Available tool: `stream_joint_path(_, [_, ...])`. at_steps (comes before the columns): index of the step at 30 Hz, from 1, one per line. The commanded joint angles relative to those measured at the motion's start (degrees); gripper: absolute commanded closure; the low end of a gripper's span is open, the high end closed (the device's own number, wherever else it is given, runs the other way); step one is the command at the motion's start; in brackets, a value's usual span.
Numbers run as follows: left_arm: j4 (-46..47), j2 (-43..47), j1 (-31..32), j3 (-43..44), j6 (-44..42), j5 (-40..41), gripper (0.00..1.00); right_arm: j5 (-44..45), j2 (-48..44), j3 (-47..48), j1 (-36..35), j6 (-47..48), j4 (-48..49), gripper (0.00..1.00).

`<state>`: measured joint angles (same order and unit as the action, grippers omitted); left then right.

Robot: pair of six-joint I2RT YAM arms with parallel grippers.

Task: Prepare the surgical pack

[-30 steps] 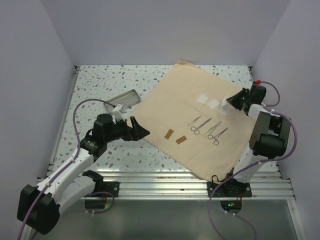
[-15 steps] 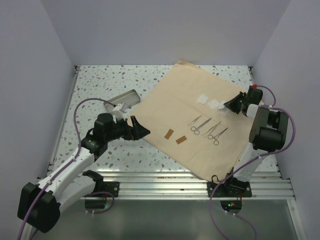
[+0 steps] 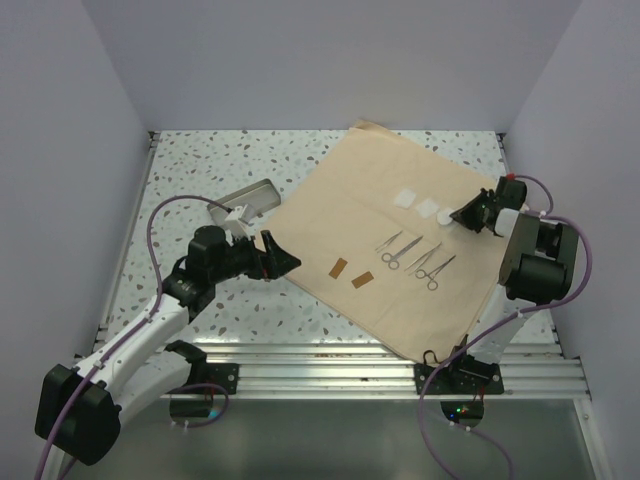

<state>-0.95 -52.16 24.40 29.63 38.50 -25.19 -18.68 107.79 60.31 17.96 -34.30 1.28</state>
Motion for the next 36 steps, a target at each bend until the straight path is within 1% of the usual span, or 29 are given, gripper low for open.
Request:
stream_joint_path(1, [2.9,0.0,0.2,1.1,0.1,-1.0,0.06,2.2,-1.2,2.3,0.5,2.1,-1.1,1.00])
stream_joint_path(13, [2.7,0.0,0.2,1.0,-0.2,-0.8,0.06,3.1,2.3,6.1,0.5,4.9,-4.4,1.00])
stream_joint_path(22, [2.8,-0.1,0.2,1.0,-0.4,-0.7,0.06,3.8,3.0,5.9,0.4,5.4,-4.3,0.98])
stream_joint_path(25, [2.8,-0.1,0.2,1.0,-0.4,-0.7,0.06,4.2,2.8,6.4,0.4,5.7,-5.0,0.94])
stream_joint_path(29, [2.8,0.0,0.1,0.8,-0.4,-0.9,0.06,4.3,2.0,6.3,0.4,5.9,-6.0,0.81])
stream_joint_path(30, [2.8,0.0,0.2,0.8,-0.4,-1.0,0.06,4.5,1.2,6.0,0.4,6.1,-6.5,0.75])
stream_joint_path(33, [2.9,0.0,0.2,0.8,-0.2,-1.1,0.05,5.8,-1.1,5.3,0.4,6.5,-7.7,0.69])
stream_joint_path(36, [3.2,0.1,0.2,0.8,-0.1,-1.2,0.06,6.7,-2.5,4.9,0.4,6.8,-9.0,0.68])
